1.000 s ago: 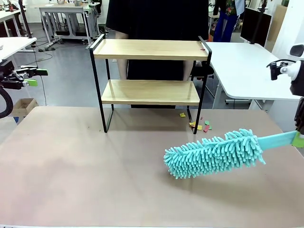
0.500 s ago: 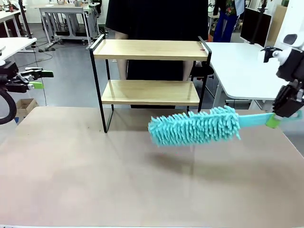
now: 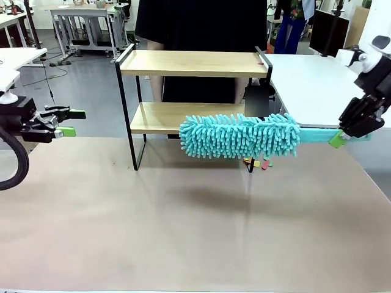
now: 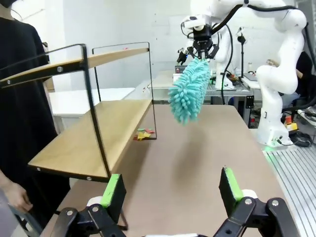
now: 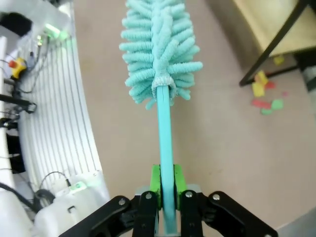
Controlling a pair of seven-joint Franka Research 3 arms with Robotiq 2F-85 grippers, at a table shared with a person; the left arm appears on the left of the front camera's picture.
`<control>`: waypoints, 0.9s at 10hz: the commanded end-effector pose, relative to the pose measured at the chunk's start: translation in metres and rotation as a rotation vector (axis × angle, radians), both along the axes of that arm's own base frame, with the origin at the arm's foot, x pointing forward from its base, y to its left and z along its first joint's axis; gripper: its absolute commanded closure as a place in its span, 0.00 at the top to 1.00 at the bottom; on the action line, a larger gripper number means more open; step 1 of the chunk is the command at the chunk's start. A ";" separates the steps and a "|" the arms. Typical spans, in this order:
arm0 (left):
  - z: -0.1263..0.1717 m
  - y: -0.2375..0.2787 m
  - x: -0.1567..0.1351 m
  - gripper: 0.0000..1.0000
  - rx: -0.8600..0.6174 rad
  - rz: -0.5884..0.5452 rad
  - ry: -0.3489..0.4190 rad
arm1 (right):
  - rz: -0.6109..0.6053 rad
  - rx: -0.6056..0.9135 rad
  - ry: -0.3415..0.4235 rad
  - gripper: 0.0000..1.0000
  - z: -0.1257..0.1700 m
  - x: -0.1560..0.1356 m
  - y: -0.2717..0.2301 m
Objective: Clean the shelf.
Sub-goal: Hand the Duster back to the human.
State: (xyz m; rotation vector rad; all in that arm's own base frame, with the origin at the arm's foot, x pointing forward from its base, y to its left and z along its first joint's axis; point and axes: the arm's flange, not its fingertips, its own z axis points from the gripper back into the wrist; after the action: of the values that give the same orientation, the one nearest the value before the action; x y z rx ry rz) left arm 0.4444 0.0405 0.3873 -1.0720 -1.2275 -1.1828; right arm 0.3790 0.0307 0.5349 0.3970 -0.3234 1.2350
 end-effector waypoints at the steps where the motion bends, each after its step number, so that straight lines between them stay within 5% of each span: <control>1: 0.008 -0.016 -0.019 1.00 -0.018 0.066 0.006 | 0.154 0.117 -0.057 0.13 -0.009 0.016 -0.016; 5: 0.006 -0.051 -0.049 1.00 0.003 0.095 0.014 | 0.284 0.174 -0.108 0.13 -0.025 0.028 -0.031; 7: 0.005 -0.061 -0.053 1.00 0.017 0.148 0.010 | 0.219 0.164 -0.086 0.13 -0.032 0.034 -0.029; 9: 0.001 -0.045 -0.046 1.00 0.018 0.076 -0.001 | 0.256 0.145 -0.091 0.13 -0.032 0.024 -0.030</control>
State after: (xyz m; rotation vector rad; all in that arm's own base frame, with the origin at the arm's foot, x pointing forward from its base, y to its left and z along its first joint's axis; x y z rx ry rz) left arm 0.3958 -0.0108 0.3876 -0.9832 -1.2480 -1.1217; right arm 0.4061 0.0004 0.4991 0.5091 -0.4312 1.4743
